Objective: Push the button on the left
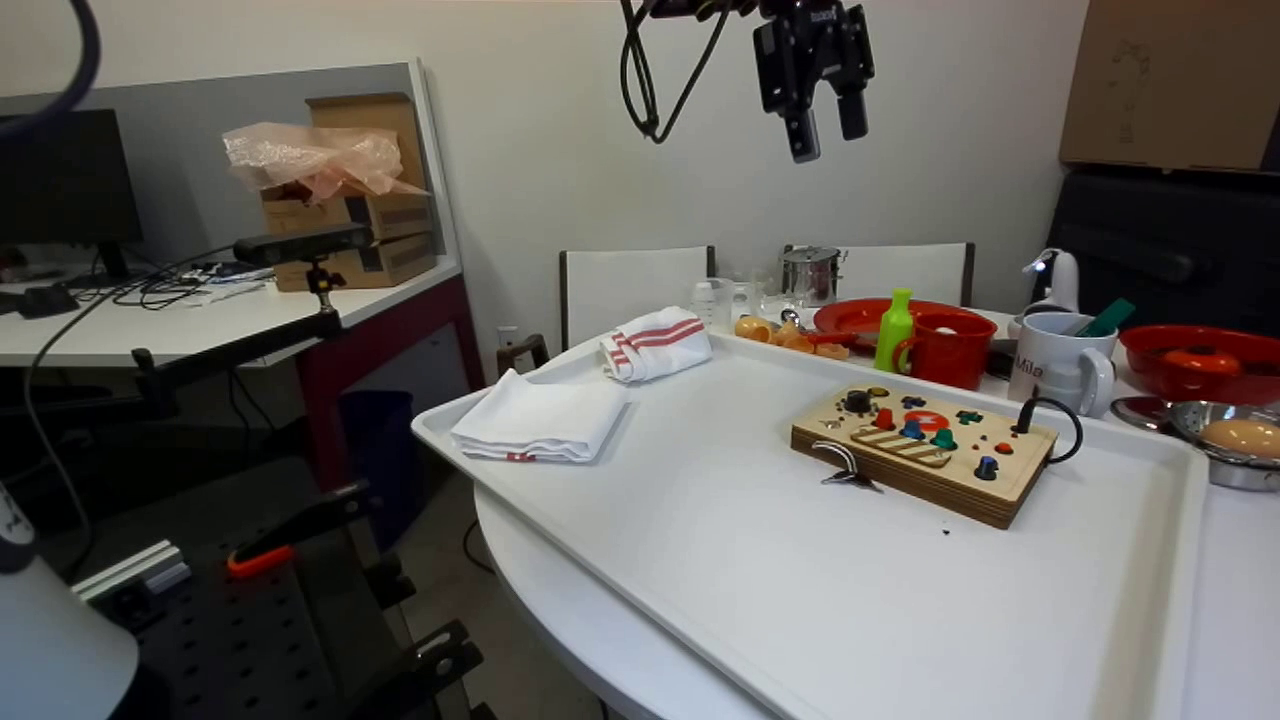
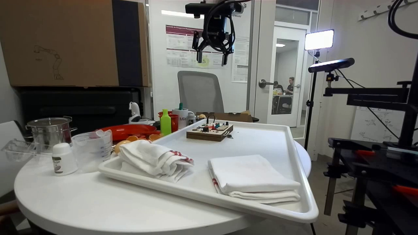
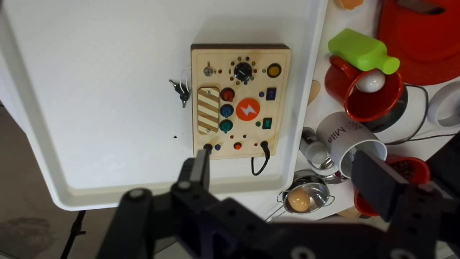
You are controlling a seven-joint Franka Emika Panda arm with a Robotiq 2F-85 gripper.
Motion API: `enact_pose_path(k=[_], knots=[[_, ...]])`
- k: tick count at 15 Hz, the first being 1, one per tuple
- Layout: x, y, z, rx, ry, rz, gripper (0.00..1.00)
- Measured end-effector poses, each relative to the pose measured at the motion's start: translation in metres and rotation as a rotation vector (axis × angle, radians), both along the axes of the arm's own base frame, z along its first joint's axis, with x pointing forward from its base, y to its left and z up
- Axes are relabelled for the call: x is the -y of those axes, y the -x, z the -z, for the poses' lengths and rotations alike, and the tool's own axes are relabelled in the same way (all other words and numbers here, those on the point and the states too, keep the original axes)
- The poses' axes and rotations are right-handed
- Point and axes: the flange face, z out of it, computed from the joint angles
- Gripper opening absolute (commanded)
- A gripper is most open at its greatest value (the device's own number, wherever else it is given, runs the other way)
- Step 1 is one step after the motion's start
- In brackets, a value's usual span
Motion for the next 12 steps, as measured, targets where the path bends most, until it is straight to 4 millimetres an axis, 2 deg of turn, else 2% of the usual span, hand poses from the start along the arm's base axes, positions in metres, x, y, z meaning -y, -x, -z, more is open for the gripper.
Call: enact_pose_path(k=[5,12], knots=[[0.007,-0.008,0.02,-0.026,-0.004,0.014,1.0],[0.038,-0.04,0.048,-0.041,0.003,0.065,1.0]])
